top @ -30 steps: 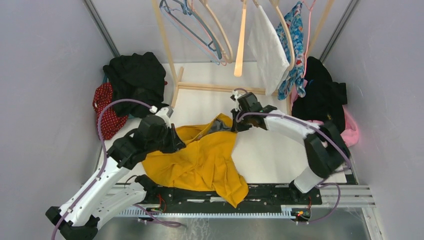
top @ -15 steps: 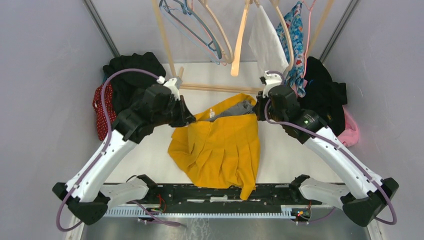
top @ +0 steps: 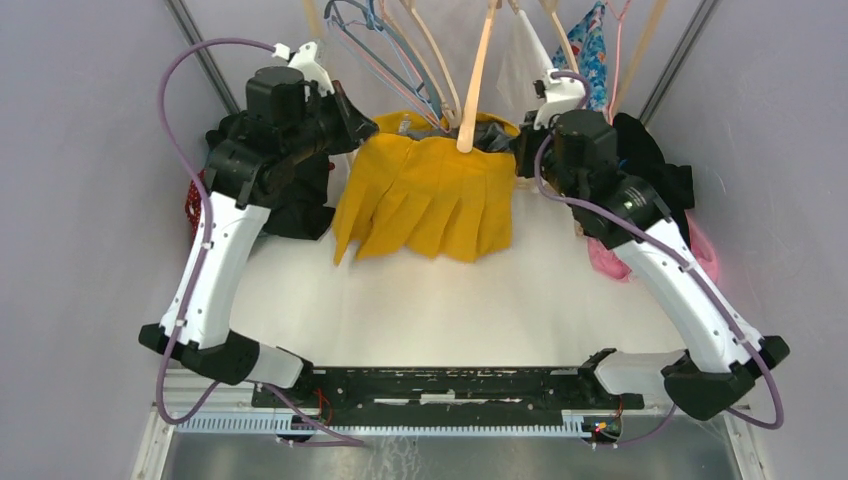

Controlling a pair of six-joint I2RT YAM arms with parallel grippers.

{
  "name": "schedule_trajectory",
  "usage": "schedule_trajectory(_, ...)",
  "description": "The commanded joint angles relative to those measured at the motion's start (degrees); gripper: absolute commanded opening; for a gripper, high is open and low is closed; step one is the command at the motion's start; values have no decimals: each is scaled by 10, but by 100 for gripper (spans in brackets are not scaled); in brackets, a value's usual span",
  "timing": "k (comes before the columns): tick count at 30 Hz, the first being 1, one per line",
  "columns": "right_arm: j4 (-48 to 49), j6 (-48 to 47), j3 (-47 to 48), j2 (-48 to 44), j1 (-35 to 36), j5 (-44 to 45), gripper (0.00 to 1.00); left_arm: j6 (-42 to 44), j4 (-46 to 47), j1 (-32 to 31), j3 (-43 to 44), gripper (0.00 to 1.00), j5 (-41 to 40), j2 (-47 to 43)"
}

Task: Place the skirt on the hanger
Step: Flatten out the skirt at the center of the board.

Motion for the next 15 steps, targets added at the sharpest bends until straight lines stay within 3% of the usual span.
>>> schedule_trajectory(1, 36, -10, -36, -71, -2, 0, 1, 31, 45, -2, -53, 3, 20, -82)
schedule_trajectory(8, 103, 63, -355, -206, -2, -48, 1, -33, 212, -4, -492, 3, 51, -257)
schedule_trajectory(12, 164, 130, -520, -226, 0, -75, 1, -91, 295, -7, -703, 3, 76, -312)
schedule_trajectory(15, 187, 172, -595, -230, 7, -100, 21, -116, 311, -15, -801, 4, 67, -340)
